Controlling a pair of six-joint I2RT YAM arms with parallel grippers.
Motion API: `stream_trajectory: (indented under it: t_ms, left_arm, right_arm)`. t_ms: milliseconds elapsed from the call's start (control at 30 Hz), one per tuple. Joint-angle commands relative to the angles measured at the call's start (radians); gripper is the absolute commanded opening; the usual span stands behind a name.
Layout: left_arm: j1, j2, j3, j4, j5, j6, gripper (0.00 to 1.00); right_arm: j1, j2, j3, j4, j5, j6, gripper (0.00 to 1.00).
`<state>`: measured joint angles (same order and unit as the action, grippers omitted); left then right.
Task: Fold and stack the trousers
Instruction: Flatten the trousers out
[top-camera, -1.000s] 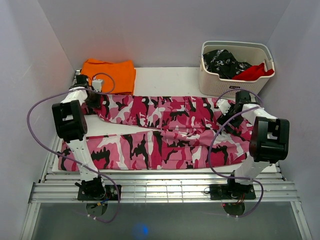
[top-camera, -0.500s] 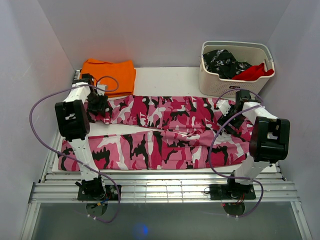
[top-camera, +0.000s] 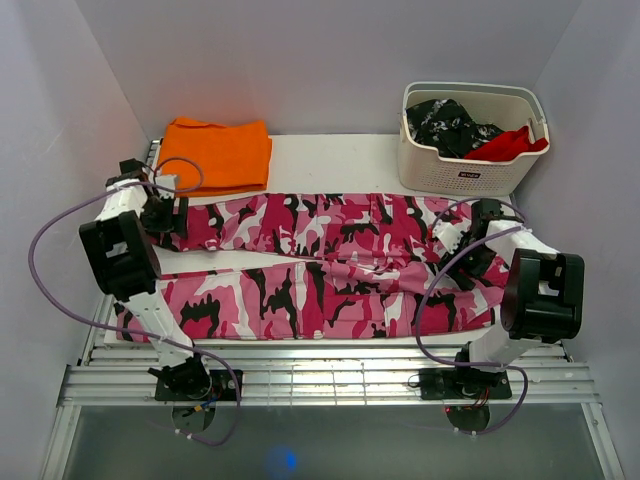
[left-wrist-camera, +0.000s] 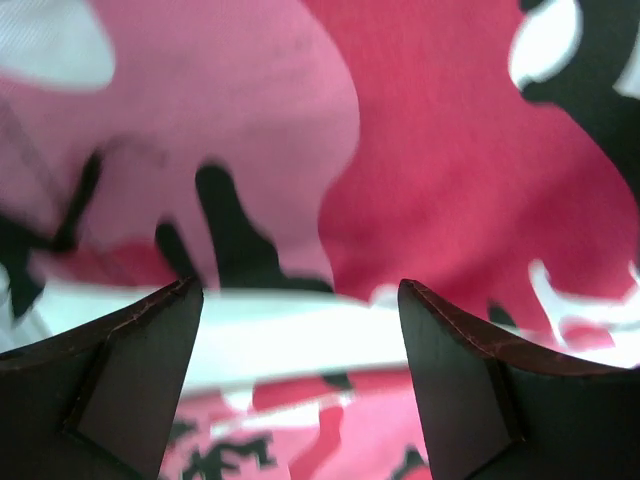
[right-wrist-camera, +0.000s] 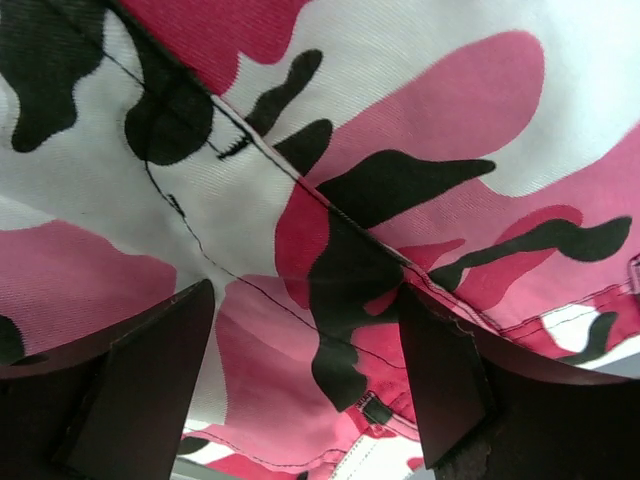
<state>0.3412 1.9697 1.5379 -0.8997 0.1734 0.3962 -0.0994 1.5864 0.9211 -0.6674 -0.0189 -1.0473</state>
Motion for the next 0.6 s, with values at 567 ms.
stream_trajectory:
  t_ms: [567]
  left_arm:
    - [0.041, -0.089, 0.144, -0.105, 0.251, 0.167, 0.98]
  right_arm:
    - [-0.330, -0.043, 0.397, -0.441, -0.127, -0.032, 0.91]
